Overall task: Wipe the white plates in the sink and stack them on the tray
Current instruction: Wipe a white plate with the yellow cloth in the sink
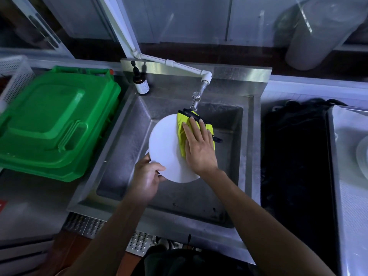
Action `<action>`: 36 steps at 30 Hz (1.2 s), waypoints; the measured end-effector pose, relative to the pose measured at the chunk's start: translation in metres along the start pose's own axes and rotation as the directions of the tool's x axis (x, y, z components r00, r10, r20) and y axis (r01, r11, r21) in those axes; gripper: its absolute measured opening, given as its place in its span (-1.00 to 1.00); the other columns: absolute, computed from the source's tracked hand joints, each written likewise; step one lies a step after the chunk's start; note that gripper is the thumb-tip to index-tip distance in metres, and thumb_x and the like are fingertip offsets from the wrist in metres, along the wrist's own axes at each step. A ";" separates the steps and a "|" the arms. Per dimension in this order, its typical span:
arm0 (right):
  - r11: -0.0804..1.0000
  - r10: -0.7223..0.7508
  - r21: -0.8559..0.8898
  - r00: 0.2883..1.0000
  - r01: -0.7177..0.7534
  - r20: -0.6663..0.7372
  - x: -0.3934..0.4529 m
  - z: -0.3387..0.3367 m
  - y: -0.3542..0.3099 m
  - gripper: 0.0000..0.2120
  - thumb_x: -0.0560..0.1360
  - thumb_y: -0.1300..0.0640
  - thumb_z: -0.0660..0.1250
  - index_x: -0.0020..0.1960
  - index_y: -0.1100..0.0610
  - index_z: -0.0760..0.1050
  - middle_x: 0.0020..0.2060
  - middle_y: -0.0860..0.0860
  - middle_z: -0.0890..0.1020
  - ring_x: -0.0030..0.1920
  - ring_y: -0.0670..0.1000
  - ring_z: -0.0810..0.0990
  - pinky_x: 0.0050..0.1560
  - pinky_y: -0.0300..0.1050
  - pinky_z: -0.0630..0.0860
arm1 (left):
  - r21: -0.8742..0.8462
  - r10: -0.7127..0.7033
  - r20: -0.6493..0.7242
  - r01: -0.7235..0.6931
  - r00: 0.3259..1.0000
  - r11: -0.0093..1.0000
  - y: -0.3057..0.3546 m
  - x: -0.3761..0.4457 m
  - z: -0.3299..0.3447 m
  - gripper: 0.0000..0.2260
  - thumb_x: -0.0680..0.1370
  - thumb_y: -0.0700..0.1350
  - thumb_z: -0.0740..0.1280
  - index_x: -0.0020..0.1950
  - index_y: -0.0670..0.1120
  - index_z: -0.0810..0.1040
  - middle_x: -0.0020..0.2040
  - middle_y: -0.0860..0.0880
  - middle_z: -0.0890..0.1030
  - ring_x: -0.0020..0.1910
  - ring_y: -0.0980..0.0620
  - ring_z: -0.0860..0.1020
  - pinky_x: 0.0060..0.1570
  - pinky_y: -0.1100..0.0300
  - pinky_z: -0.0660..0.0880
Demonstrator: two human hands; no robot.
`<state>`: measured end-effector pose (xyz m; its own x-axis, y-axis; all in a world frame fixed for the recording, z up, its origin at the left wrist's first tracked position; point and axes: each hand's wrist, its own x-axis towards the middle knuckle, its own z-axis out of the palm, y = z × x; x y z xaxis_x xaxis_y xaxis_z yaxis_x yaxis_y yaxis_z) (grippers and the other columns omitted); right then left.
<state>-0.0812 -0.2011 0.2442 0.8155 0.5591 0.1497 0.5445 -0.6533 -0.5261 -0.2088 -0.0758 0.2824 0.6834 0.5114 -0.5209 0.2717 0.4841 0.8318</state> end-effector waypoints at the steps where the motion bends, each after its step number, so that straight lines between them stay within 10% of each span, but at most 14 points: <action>1: 1.000 0.018 0.011 1.000 -0.018 0.001 -0.003 0.002 0.000 -0.51 0.66 0.14 0.07 0.59 0.03 0.18 0.63 0.00 0.08 0.63 0.14 -0.06 0.56 0.25 0.05 | -0.004 0.001 -0.012 -0.001 1.000 1.000 0.001 0.000 0.001 -0.54 0.25 -0.35 0.30 0.11 -0.12 0.67 0.10 -0.20 0.70 0.03 -0.24 0.68 -0.15 -0.09 0.63; 8: 0.993 0.080 0.085 0.996 -0.084 0.047 -0.026 0.013 -0.018 -0.49 0.68 0.13 0.06 0.62 0.03 0.13 0.63 0.00 0.06 0.63 0.13 -0.07 0.56 0.23 0.07 | 0.005 0.002 -0.054 -0.002 0.999 1.000 0.008 0.003 0.011 -0.59 0.43 -0.53 0.15 0.10 -0.20 0.62 0.00 -0.20 0.71 -0.07 -0.20 0.67 -0.03 -0.19 0.64; 15: 0.963 0.069 0.255 0.996 -0.083 0.064 -0.052 0.018 -0.056 -0.50 0.69 0.12 0.08 0.61 0.04 0.16 0.63 -0.01 0.05 0.63 0.10 -0.12 0.56 0.19 0.05 | -0.021 -0.001 -0.100 -0.001 0.995 1.000 0.012 0.008 0.017 -0.53 0.35 -0.54 0.13 -0.18 -0.09 0.71 -0.25 -0.16 0.64 -0.29 -0.14 0.55 -0.39 0.20 0.43; 23: 0.955 0.229 0.174 0.970 -0.239 0.077 -0.055 0.023 -0.028 -0.48 0.71 0.00 0.04 0.64 -0.02 0.02 0.64 -0.10 -0.06 0.62 0.02 -0.21 0.59 0.16 -0.10 | -0.047 0.007 -0.121 -0.013 0.993 0.999 0.015 0.012 0.013 -0.61 0.33 -0.48 0.22 0.04 -0.18 0.62 -0.08 -0.12 0.71 -0.06 -0.23 0.65 -0.06 -0.22 0.62; 36: 0.853 0.351 0.408 0.936 -0.326 0.014 -0.036 0.015 0.001 -0.39 0.69 0.06 0.17 0.63 0.14 -0.03 0.63 0.03 -0.03 0.61 0.06 -0.05 0.57 0.02 0.05 | 0.145 0.065 -0.066 -0.054 0.996 0.988 0.020 0.012 0.011 -0.61 0.45 -0.53 0.24 -0.03 -0.09 0.66 -0.10 0.01 0.73 -0.15 0.00 0.70 -0.33 0.09 0.62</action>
<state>-0.1128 -0.2143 0.2259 0.9519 0.3013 -0.0559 0.1187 -0.5307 -0.8392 -0.1881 -0.0679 0.2952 0.6530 0.5877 -0.4777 0.3293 0.3477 0.8779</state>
